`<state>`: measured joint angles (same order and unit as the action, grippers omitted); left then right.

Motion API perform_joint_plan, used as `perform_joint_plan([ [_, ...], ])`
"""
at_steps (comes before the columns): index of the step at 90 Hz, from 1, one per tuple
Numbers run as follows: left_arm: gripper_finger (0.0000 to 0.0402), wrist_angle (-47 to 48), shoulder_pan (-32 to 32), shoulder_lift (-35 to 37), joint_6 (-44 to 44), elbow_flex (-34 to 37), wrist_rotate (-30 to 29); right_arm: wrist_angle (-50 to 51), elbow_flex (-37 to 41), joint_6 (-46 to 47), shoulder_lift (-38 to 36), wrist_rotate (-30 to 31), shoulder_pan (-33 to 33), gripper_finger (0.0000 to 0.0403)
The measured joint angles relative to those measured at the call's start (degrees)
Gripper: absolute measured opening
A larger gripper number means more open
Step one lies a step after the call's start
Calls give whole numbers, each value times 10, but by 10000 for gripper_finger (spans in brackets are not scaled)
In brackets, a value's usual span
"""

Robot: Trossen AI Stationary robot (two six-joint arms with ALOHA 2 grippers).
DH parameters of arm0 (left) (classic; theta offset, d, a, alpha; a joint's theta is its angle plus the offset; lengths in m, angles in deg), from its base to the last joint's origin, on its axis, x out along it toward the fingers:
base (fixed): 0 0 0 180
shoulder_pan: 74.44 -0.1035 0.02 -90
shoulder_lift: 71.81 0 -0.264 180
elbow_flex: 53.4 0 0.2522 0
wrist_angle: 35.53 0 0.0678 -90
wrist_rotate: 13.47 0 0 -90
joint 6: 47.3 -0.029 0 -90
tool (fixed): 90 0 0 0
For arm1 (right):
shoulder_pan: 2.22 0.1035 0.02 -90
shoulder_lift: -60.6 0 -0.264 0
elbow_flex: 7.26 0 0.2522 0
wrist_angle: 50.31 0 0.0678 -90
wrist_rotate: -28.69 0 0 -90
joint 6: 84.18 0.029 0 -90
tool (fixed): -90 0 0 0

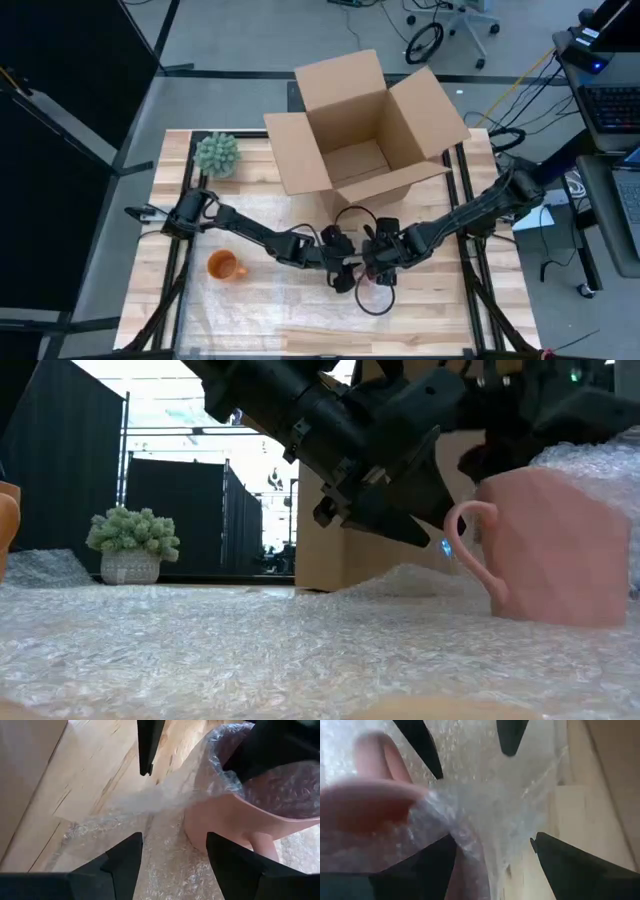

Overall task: Wrap mug
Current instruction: Wrap the pink mug with bubble wrap

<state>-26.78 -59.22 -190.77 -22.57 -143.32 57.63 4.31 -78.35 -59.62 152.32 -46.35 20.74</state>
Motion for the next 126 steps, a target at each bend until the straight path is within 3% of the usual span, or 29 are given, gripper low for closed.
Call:
perform_joint_plan([
  [21, 207, -1, 0, 0, 0, 0, 0, 34, -46, -16, 0, -3, 1, 258],
  [52, 207, -1, 0, 1, 0, 0, 1, 213, -171, -28, -7, 2, 17, 258],
  [74, 207, 1, 0, 1, 6, 0, 59, 277, -170, 40, -76, 7, 65, 258],
  [86, 207, 19, 0, 1, 6, 0, 82, 252, -114, 110, -143, 28, 110, 258],
  [104, 207, 95, 0, 1, 6, -3, 115, 155, 52, 226, -249, 44, 182, 258],
  [126, 207, 345, 9, 1, 24, -64, 156, -11, 224, 285, -283, 46, 226, 258],
])
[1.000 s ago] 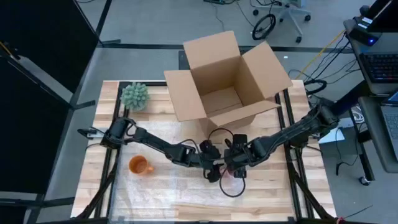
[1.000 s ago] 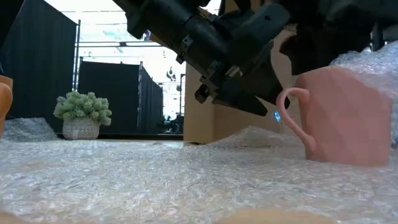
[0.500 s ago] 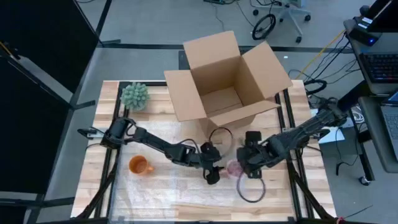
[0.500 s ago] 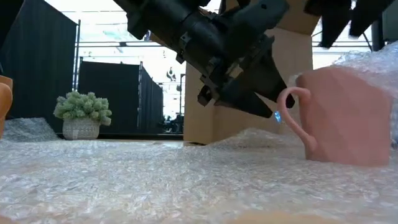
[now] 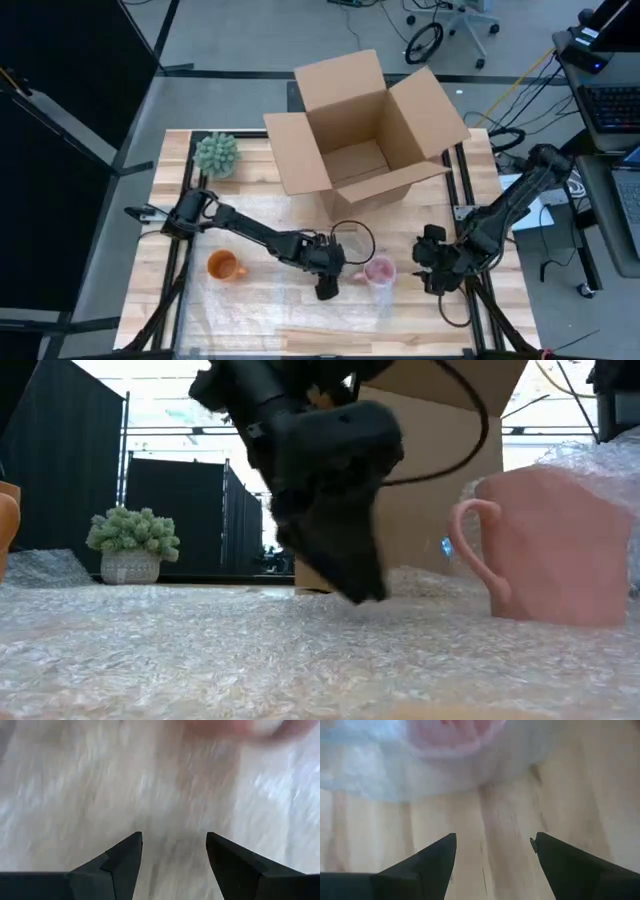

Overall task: Wrap mug
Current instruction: Wrap the pink mug with bubble wrap

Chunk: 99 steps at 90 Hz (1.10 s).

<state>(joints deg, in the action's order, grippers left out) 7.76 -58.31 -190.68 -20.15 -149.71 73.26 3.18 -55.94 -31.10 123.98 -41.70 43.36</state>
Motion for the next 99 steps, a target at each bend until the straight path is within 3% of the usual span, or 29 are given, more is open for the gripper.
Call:
perform_joint_plan([
  [21, 207, 216, 28, 8, -2, -71, 2, -47, 48, 21, 3, 1, 4, 258],
  [34, 207, 295, 49, 14, 24, -64, 2, -53, 50, 17, 3, 12, 4, 258],
  [57, 202, 183, 77, 14, 39, 7, 5, -59, 50, 2, 3, 48, 10, 258],
  [68, 157, 169, 77, 18, 49, 24, 4, -59, 50, 2, 3, 47, 10, 258],
  [86, 19, 177, 67, 18, 39, 24, 2, -59, 50, 0, 3, 62, 10, 258],
  [99, 12, 176, 63, 23, 38, 2, -11, -59, 50, 1, 3, 63, 10, 258],
])
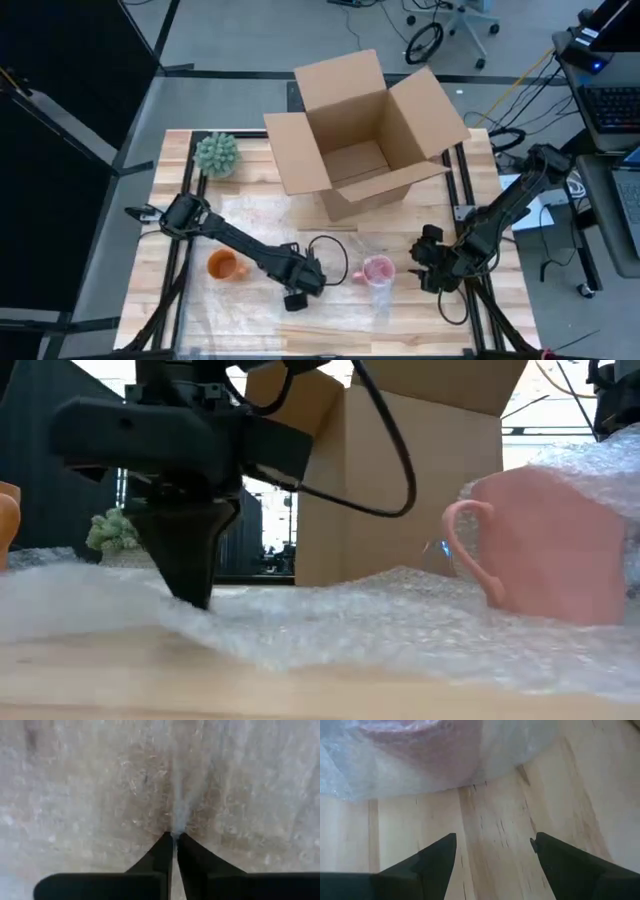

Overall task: Wrap mug
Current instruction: Wrap the pink mug with bubble wrap

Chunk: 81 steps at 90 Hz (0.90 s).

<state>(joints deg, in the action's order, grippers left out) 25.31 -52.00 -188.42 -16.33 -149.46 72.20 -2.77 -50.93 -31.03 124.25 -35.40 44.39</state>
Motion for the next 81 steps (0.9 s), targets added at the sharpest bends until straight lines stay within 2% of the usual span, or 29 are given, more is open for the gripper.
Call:
perform_joint_plan([
  [27, 1, -2, -6, 11, -43, -79, -25, -26, 0, -12, 0, 16, 0, 258],
  [55, 0, -15, -23, 11, -106, -156, -97, -28, 0, -13, 0, 16, 0, 258],
  [81, 0, -157, -47, 11, -164, -165, -113, -64, 0, -33, 0, 31, 0, 258],
])
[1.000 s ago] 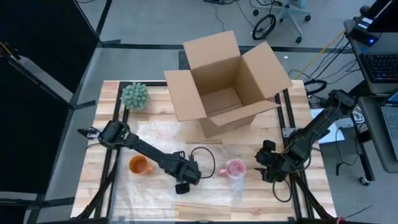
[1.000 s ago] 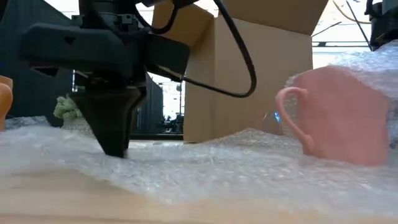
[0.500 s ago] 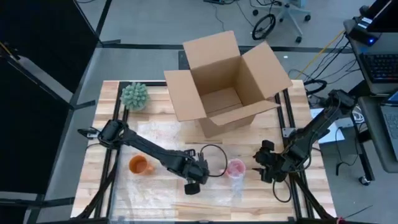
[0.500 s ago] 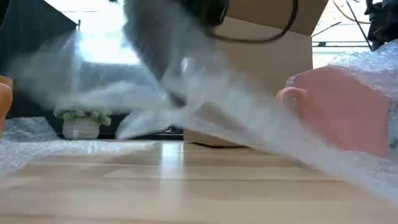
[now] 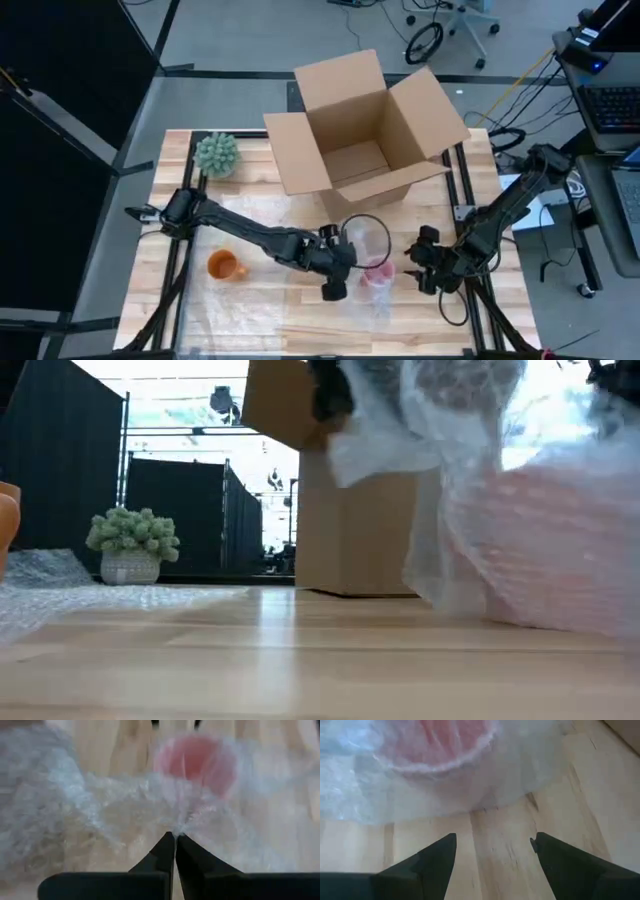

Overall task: Wrap mug
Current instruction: Wrap the pink mug with bubble wrap

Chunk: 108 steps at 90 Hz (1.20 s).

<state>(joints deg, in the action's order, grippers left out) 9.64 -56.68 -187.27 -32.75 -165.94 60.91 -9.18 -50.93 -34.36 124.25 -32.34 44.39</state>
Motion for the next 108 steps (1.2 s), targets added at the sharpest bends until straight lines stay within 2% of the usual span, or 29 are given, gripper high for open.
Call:
perform_joint_plan([
  [34, 0, -148, -16, 0, -35, 0, 4, -1, 0, -2, 0, 1, 0, 258],
  [69, 0, -152, -23, 0, -31, 1, 4, -6, 0, 1, 0, 13, 0, 258],
  [83, 1, -131, -24, 0, -26, 1, 21, -29, 0, -10, 0, 13, 0, 258],
  [93, 19, -131, -27, -8, -29, 1, 20, -40, 0, -12, 5, 9, 0, 258],
  [108, 77, -139, -32, -21, -34, 1, 21, -73, 0, -31, 49, 10, -9, 258],
])
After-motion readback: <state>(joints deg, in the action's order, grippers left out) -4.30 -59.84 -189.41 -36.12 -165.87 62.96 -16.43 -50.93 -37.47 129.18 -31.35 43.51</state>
